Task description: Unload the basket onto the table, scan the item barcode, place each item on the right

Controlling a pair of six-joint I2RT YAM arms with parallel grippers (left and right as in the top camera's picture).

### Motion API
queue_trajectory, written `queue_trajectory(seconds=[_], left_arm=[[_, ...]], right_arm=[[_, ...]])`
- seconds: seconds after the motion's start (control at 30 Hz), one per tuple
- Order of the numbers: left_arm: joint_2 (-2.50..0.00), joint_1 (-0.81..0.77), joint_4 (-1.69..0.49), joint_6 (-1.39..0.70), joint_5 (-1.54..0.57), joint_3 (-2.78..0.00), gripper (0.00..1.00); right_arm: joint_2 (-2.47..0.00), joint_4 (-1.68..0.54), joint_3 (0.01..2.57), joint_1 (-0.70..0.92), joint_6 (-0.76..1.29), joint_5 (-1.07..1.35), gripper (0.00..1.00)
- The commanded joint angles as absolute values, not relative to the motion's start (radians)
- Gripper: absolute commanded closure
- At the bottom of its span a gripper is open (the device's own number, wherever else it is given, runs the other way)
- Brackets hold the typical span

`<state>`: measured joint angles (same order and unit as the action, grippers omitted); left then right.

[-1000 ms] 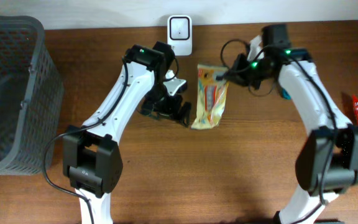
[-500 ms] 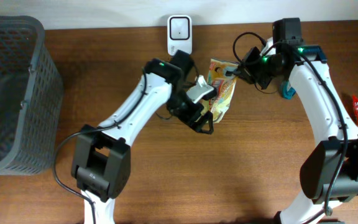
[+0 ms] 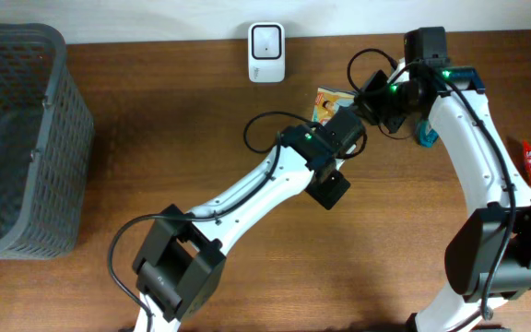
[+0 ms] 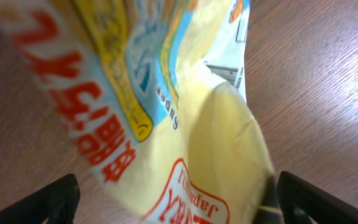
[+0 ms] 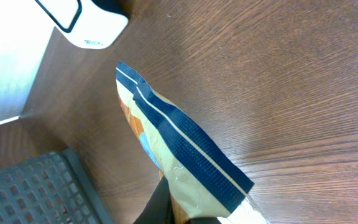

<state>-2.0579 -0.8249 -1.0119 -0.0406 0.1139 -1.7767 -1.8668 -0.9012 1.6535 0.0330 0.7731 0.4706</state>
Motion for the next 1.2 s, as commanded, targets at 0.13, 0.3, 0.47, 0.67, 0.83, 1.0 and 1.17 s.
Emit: queue_trajectory(seconds=[0.13, 0.3, 0.47, 0.67, 0.83, 1.0, 1.17], left_arm=[[-1.949, -0.804, -0.95, -0.064, 0.133, -1.771, 0.27], [-1.974, -0.794, -0.926, -0.064, 0.037, -1.769, 0.26], [-2.019, -0.813, -0.926, -0.064, 0.012, -1.764, 0.07], [-2.071, -0.813, -0.924, -0.064, 0.015, -1.762, 0.25], [-2.075, -0.812, -0.914, -0.08, 0.058, -1.762, 0.58], [-2.076, -0.806, -0.897, -0.109, 0.125, -1.762, 0.45], [-2.086, -0.807, -0.865, -0.109, 0.125, -1.762, 0.51]], right_arm=[[-1.929, -0.9, 1.665, 0.032, 0.748, 0.496, 0.96], [-1.929, -0.871, 1.666, 0.031, 0.781, 0.583, 0.96], [-1.929, -0.859, 1.666, 0.029, 0.787, 0.599, 0.96], [-1.929, -0.86, 1.666, 0.029, 0.787, 0.599, 0.96], [-1.929, -0.86, 1.666, 0.029, 0.787, 0.612, 0.96], [-1.929, -0.857, 1.666, 0.029, 0.787, 0.702, 0.96], [-1.929, -0.86, 1.666, 0.03, 0.783, 0.728, 0.96]])
